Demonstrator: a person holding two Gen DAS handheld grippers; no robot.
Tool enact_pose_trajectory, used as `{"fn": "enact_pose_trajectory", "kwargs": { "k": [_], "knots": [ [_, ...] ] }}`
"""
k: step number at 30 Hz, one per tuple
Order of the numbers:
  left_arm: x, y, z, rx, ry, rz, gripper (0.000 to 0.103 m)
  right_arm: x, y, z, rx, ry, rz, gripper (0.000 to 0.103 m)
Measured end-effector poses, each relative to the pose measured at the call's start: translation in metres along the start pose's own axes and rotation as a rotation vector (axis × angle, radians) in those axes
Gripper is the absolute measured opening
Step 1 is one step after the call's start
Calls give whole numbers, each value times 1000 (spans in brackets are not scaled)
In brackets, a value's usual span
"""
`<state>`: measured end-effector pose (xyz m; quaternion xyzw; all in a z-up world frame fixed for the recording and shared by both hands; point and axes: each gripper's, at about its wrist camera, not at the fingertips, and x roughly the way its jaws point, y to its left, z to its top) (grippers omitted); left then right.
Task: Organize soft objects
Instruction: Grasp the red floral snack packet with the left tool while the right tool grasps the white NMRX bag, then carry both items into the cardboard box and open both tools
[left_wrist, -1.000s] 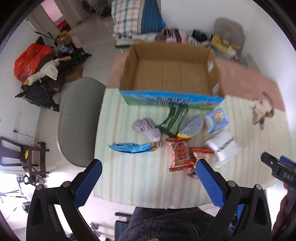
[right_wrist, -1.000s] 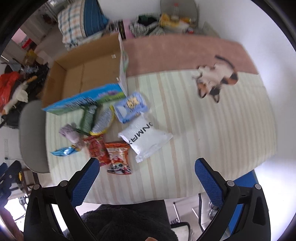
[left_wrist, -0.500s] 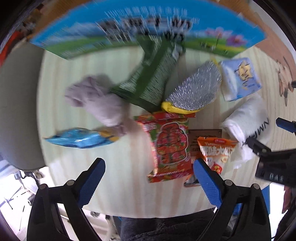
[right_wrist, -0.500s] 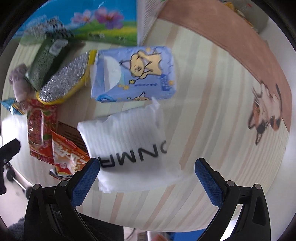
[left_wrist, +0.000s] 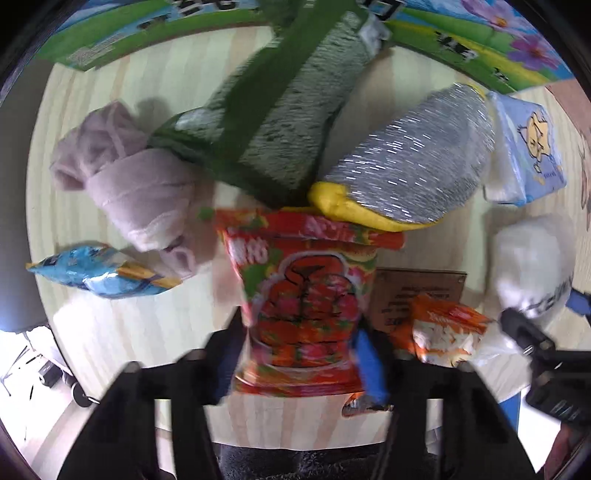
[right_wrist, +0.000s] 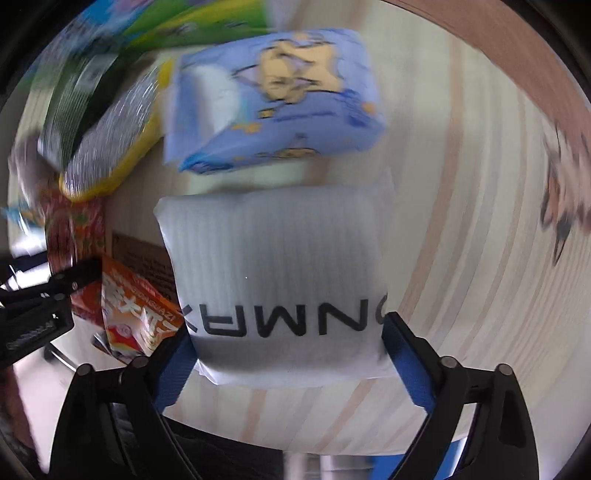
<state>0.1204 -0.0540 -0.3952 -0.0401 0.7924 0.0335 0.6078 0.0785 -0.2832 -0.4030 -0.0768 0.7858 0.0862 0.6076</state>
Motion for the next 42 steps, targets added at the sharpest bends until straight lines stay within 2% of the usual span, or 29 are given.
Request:
{"fn": "enact_pose_trajectory", "kwargs": {
  "k": [1, 4, 8, 10, 12, 14, 21, 26, 28, 31, 35, 38, 42],
  "knots": [
    [-3, 3, -2, 4, -6, 14, 46, -1, -10, -4, 62, 0, 32, 91],
    [-6, 10, -12, 9, -20, 50, 49, -3, -28, -10, 150, -10, 57, 91],
    [3, 13, -17, -19, -12, 22, 49, 3, -33, -12, 186, -10, 63, 91],
    [3, 12, -20, -28, -22, 13, 45, 4, -34, -15, 205, -28, 54, 90],
    [0, 12, -25, -31, -39, 6, 44, -12, -33, -14, 217, -50, 45, 80],
    [-7, 13, -37, -31, -57, 13, 44, -20, -36, -23, 230, -64, 53, 75],
    [-83, 40, -75, -75, -172, -21, 43, -69, -38, -64, 237, -121, 150, 71],
    [-167, 40, -84, -44, -295, -77, 43, -143, -28, -81, 201, -226, 232, 71],
    [-203, 37, -70, -8, -326, -103, 43, -175, -27, -72, 189, -270, 262, 71],
    [-224, 36, -32, 43, -362, -120, 43, -215, -14, -49, 173, -323, 304, 71],
    [-248, 33, 38, 115, -374, -105, 43, -241, 22, 8, 168, -380, 290, 71],
    [-245, 37, 100, 143, -332, -101, 43, -254, 42, 54, 185, -393, 258, 71],
    [-214, 41, 188, 164, -246, -116, 43, -234, 64, 152, 208, -359, 216, 71]
  ]
}}
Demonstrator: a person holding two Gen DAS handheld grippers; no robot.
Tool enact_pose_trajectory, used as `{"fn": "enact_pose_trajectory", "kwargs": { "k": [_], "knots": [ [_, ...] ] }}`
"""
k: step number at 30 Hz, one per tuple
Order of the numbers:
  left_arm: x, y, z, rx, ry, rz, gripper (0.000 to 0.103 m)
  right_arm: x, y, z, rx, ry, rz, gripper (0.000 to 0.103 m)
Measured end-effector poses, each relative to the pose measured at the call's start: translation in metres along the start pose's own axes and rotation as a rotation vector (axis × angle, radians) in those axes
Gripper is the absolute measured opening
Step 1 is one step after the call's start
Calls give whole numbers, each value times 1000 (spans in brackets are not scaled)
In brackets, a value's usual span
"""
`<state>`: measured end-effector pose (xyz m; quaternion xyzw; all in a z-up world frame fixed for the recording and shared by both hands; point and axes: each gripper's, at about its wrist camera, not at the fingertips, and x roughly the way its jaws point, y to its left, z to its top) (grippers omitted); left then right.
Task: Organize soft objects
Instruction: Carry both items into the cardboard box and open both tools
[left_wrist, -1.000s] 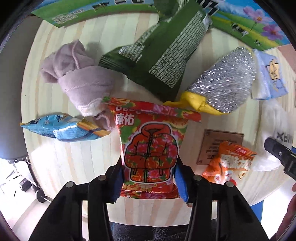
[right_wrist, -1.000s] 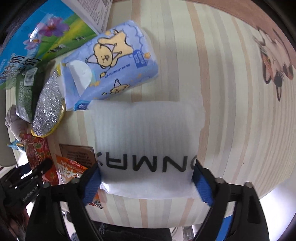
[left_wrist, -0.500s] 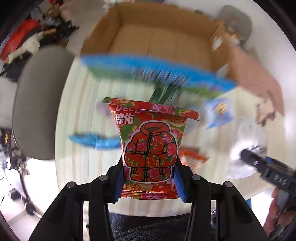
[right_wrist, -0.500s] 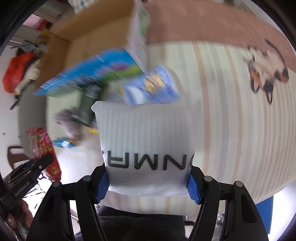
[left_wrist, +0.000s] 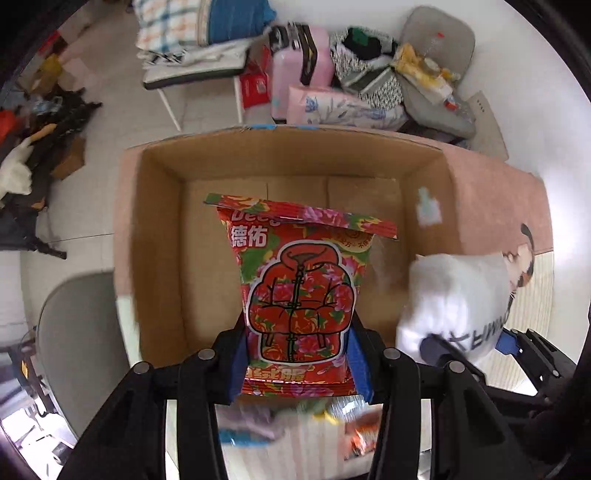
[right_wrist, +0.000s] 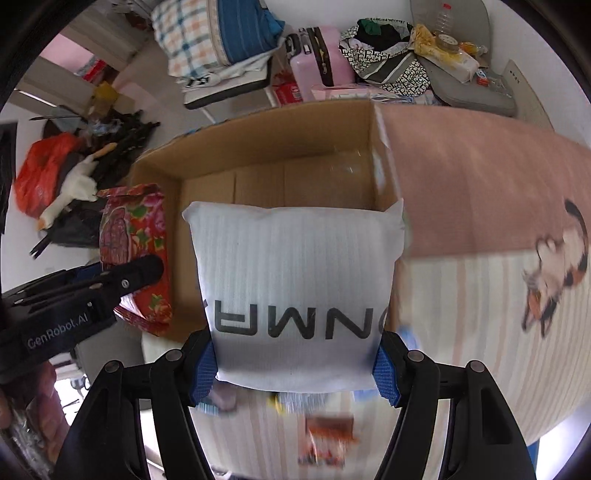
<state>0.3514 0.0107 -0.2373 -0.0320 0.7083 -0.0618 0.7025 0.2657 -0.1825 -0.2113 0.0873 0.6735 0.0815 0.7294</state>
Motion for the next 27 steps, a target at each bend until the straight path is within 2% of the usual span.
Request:
{"fn": "enact_pose_trajectory", "kwargs": {
  "k": [4, 7, 12, 15, 20, 24, 26, 27],
  "knots": [
    [51, 14, 47, -32, 92, -59, 43, 56, 14, 56, -3, 40, -70, 71],
    [79, 17, 68, -52, 151, -109, 43, 98, 17, 90, -14, 72, -111, 71],
    [122, 11, 93, -16, 214, -98, 43, 141, 20, 115, -43, 108, -164, 71],
    [137, 8, 94, 8, 250, -97, 43, 157, 21, 121, -59, 129, -187, 72],
    [138, 6, 88, 14, 255, -90, 46, 165, 24, 128, -101, 135, -214, 79],
    [114, 10, 77, -14, 255, -104, 47, 149, 28, 129, -119, 127, -227, 93],
    [101, 12, 74, -11, 235, -86, 52, 135, 31, 126, -122, 122, -219, 94],
    [90, 13, 71, -2, 211, -70, 63, 126, 33, 122, -125, 125, -216, 94]
  ]
}}
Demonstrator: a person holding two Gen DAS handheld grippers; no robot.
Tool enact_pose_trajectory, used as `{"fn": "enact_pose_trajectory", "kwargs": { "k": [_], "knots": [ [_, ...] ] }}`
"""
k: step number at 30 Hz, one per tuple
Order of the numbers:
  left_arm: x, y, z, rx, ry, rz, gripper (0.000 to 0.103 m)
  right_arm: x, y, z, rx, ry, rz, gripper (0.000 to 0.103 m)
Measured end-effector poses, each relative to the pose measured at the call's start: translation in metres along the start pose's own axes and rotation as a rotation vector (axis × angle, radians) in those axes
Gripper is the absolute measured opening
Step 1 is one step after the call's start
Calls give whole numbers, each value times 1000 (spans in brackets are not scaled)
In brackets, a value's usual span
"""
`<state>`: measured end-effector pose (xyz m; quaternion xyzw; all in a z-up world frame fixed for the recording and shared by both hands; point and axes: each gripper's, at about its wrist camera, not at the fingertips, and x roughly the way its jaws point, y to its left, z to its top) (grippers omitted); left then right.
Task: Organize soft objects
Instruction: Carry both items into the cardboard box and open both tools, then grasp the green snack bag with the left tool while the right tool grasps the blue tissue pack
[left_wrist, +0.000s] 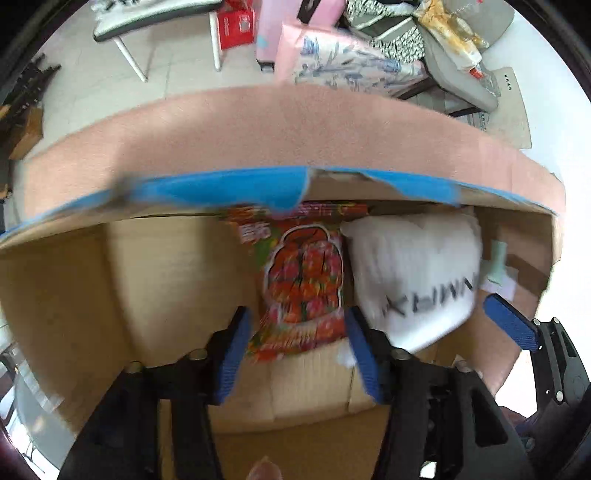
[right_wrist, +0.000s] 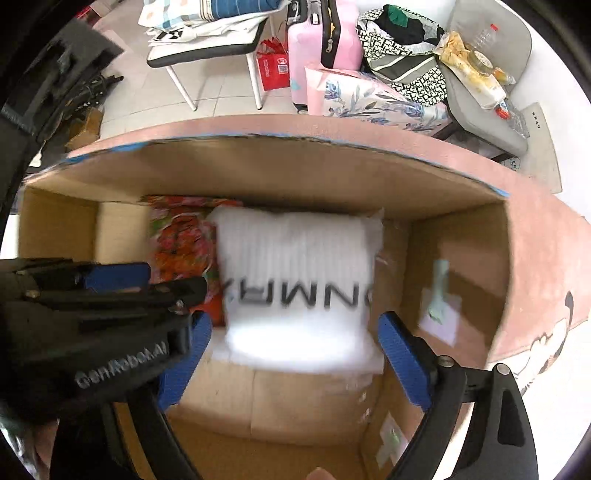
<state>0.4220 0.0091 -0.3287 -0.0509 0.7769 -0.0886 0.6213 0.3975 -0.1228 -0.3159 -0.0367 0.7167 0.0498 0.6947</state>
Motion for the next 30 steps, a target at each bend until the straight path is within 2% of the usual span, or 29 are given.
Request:
{"fn": "enact_pose_trajectory", "kwargs": {
  "k": [3, 6, 9, 13, 18, 22, 24, 28, 30],
  "knots": [
    [-22, 3, -17, 25, -60, 59, 74, -21, -1, -15, 2, -20, -8, 100],
    [-49, 7, -49, 25, -133, 87, 101, -42, -2, -30, 5, -55, -27, 103],
    [-72, 13, -84, 1, -216, 92, 101, -61, 0, -52, -9, -96, -58, 103],
    [-93, 14, -128, -35, -302, 106, 101, -90, 3, -87, -6, -211, -19, 103],
    [-96, 1, -174, -75, -377, 157, 101, -112, 3, -139, 5, -247, 45, 103],
    [-83, -7, -232, -76, -434, 233, 101, -96, -18, -189, 59, -204, 75, 103],
    [-65, -14, -253, -42, -431, 285, 101, -77, -35, -215, 103, -160, 74, 103],
    [-9, -28, -270, 32, -327, 329, 101, -24, -59, -265, 165, -26, 88, 103],
    [14, -33, -273, 46, -281, 330, 97, 2, -65, -281, 199, 35, 103, 103]
  ]
}}
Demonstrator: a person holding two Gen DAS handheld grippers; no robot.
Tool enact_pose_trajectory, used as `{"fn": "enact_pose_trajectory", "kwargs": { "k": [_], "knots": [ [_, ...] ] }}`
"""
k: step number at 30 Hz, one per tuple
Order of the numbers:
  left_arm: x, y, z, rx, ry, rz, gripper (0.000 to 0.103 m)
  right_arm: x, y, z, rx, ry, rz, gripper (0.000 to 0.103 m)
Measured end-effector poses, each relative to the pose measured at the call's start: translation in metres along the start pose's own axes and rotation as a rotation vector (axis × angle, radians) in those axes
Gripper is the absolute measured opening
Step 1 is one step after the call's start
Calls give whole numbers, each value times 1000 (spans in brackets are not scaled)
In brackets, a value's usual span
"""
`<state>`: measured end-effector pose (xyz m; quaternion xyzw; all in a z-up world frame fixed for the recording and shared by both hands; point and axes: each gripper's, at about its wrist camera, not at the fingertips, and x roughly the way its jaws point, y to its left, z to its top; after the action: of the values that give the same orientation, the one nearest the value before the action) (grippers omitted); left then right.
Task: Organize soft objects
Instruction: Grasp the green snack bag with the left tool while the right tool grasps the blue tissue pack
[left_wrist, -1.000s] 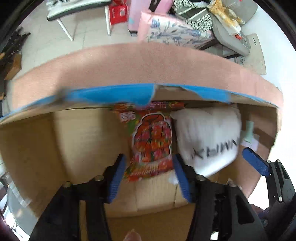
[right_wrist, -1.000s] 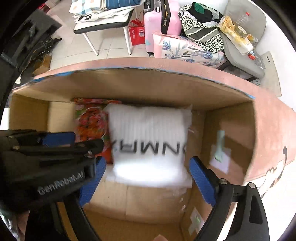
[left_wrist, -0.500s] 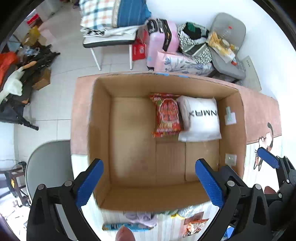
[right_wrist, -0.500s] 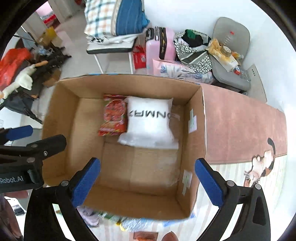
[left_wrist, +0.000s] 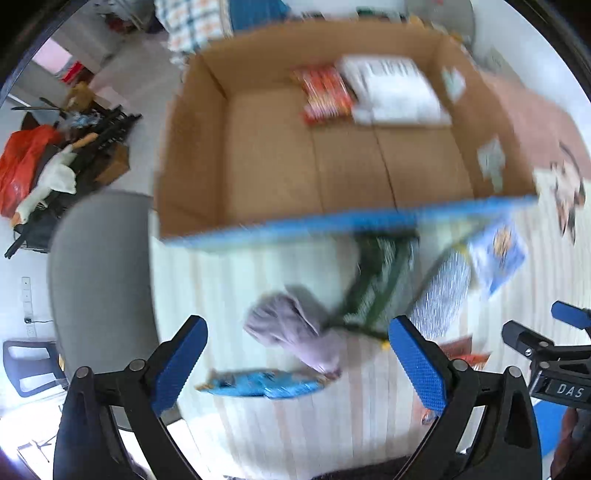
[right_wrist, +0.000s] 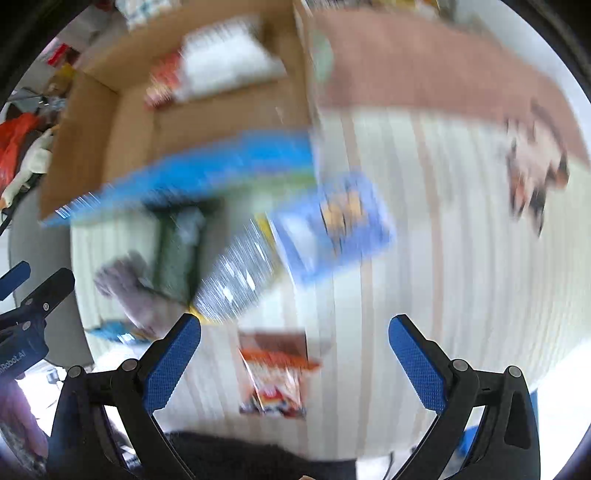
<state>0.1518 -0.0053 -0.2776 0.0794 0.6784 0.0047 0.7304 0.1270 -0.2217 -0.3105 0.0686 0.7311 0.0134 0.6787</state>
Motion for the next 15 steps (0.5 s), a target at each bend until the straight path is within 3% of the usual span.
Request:
{"fn": "enact_pose_trajectory", "kwargs": {
  "k": [3, 8, 13, 14, 15],
  "knots": [
    [20, -21, -3, 52, 35, 8, 95, 26, -10, -14, 52, 51, 29, 103],
    [41, -51, 9, 140, 39, 38, 95, 45, -32, -10, 237, 32, 127, 103],
    [65, -77, 26, 208, 75, 46, 95, 47, -39, -4, 273, 12, 142, 102],
    [69, -79, 30, 213, 80, 46, 93, 49, -42, -2, 289, 9, 137, 101],
    [73, -82, 34, 215, 89, 48, 81, 50, -46, 0, 308, 8, 141, 100]
  ]
}}
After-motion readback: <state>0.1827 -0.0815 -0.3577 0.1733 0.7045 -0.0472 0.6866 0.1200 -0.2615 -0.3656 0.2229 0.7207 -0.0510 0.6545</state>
